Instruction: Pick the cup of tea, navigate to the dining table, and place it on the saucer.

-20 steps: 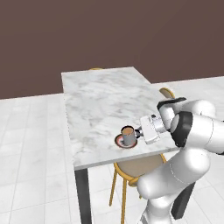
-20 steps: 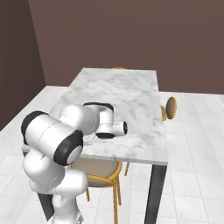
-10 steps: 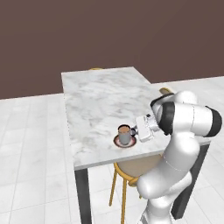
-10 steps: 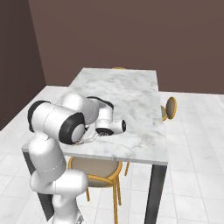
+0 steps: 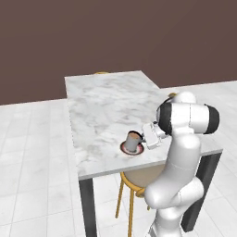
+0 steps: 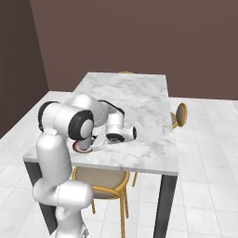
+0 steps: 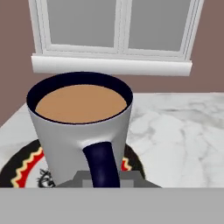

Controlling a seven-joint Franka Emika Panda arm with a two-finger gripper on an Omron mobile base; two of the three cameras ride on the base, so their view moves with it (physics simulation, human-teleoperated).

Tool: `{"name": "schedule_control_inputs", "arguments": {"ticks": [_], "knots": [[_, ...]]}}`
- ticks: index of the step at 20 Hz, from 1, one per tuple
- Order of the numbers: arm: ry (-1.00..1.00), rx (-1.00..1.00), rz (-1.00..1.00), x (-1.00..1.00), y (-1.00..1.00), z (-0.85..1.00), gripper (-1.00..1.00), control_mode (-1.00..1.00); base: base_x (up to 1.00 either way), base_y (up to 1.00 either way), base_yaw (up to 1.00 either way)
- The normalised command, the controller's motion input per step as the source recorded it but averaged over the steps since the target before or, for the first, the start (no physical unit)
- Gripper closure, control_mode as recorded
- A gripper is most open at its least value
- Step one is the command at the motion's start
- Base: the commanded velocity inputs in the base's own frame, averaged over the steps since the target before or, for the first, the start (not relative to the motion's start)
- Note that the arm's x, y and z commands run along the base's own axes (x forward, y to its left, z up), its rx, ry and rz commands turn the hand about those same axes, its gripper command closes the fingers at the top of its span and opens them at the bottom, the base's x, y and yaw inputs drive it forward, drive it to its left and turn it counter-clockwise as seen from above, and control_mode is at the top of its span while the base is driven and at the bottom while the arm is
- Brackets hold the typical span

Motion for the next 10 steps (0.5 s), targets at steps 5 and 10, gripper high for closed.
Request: {"name": "schedule_control_inputs", "arguments": {"ticks": [5, 10], "knots": [[0.0, 0.0, 0.03, 0.0, 0.0, -0.11, 1.0, -1.0, 0.0, 0.0, 0.0], [0.0, 0.0, 0.02, -0.02, 0.0, 0.0, 1.0, -1.0, 0.0, 0.0, 0.0]]}}
